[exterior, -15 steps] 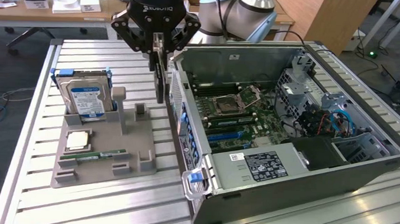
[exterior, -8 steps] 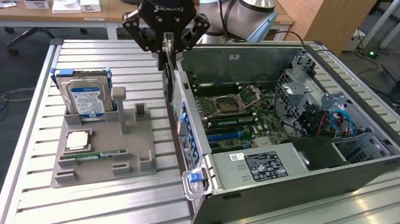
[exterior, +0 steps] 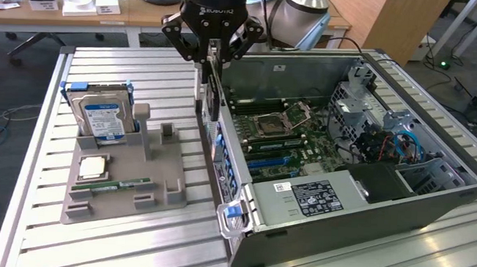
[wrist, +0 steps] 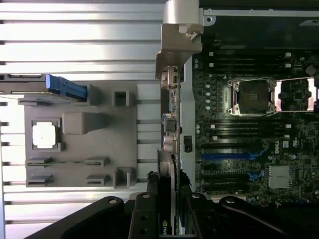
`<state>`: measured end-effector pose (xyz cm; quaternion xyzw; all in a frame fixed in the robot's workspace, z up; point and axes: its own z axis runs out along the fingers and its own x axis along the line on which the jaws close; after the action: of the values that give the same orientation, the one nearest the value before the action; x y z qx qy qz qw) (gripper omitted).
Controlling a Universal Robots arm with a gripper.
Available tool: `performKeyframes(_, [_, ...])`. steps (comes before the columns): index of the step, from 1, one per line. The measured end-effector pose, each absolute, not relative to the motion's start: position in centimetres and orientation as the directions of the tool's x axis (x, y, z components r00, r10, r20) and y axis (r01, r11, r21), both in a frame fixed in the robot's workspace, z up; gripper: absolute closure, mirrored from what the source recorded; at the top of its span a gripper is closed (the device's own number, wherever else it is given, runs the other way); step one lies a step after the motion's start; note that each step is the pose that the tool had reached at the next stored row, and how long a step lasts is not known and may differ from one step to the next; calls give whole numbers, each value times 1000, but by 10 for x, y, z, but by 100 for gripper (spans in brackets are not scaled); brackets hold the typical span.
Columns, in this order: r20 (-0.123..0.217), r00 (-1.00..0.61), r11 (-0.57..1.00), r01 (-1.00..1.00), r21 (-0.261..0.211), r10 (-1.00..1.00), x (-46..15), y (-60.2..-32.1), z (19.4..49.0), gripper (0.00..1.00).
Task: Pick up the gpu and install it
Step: 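Pick up the gpu and move the gpu toward the slot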
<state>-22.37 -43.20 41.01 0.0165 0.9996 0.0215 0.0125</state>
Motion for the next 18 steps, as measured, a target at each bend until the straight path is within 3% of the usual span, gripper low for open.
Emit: performKeyframes(18, [-24,-999,998,32,45,33,-183,-432,410,74])
